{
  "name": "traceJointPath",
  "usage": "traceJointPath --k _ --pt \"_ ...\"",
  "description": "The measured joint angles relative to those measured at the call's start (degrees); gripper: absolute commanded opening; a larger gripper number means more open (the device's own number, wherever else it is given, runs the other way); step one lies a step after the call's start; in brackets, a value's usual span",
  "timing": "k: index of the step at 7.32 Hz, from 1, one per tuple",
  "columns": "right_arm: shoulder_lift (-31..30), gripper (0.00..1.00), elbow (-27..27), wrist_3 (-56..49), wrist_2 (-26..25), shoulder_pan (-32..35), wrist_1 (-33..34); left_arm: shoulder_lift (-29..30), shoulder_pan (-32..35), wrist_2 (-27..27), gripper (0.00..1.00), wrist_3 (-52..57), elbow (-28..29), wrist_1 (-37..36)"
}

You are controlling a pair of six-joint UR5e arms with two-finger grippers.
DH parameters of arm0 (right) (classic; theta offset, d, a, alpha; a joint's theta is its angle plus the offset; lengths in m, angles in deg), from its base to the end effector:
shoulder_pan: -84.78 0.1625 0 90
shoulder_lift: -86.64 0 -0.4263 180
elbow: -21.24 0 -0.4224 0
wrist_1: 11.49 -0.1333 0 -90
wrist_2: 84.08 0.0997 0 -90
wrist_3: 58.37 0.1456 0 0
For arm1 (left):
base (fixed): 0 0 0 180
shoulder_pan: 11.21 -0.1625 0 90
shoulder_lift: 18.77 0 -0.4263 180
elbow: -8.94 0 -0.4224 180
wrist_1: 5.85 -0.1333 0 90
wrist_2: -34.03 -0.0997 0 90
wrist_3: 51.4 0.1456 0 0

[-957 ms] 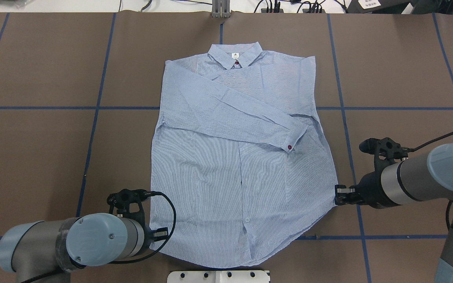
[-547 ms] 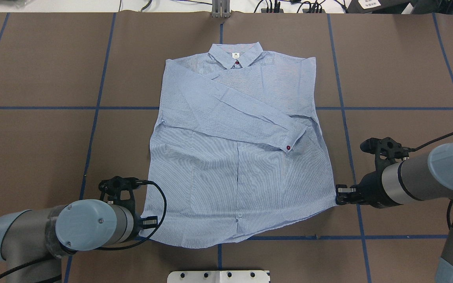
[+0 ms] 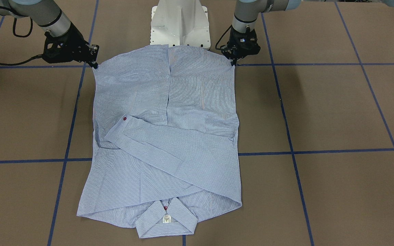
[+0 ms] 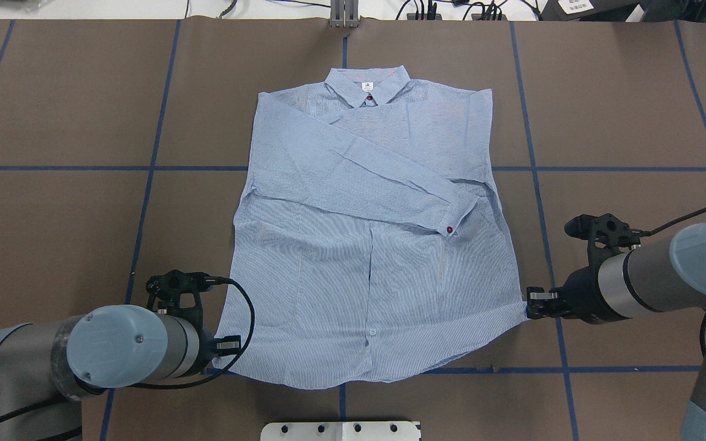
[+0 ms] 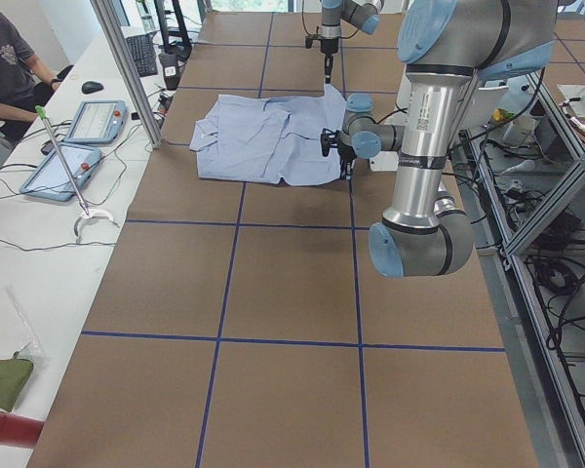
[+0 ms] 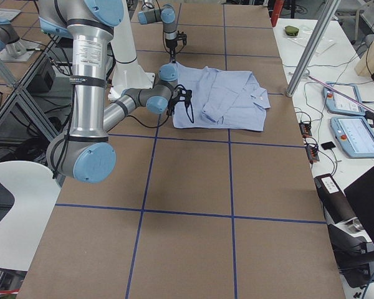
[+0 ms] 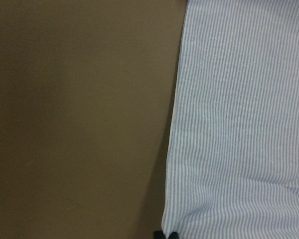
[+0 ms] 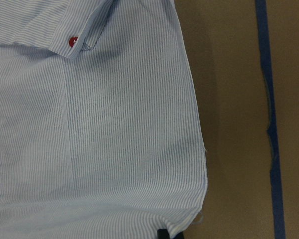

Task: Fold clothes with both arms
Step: 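Lift the hem with both grippers and carry it toward the collar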

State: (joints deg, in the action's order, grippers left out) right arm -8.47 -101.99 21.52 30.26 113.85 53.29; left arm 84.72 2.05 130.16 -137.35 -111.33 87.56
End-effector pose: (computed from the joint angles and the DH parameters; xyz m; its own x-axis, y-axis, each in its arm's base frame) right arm -0.4019 -0.3072 0.3872 0.5407 0.1176 0.8329 -0.0597 0.9930 -0.1014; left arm 0.5360 -0.2473 0.3102 0.6708 -0.0859 -0.7367 0.1047 0.9943 -0.0206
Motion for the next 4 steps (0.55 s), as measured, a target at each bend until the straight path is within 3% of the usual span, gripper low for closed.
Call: traceJointPath --k 4 --pt "-1.35 0.00 -0.80 0.00 2.81 1.94 -0.19 -0.95 0.01 1.52 0.00 -0.15 -2.68 -0.07"
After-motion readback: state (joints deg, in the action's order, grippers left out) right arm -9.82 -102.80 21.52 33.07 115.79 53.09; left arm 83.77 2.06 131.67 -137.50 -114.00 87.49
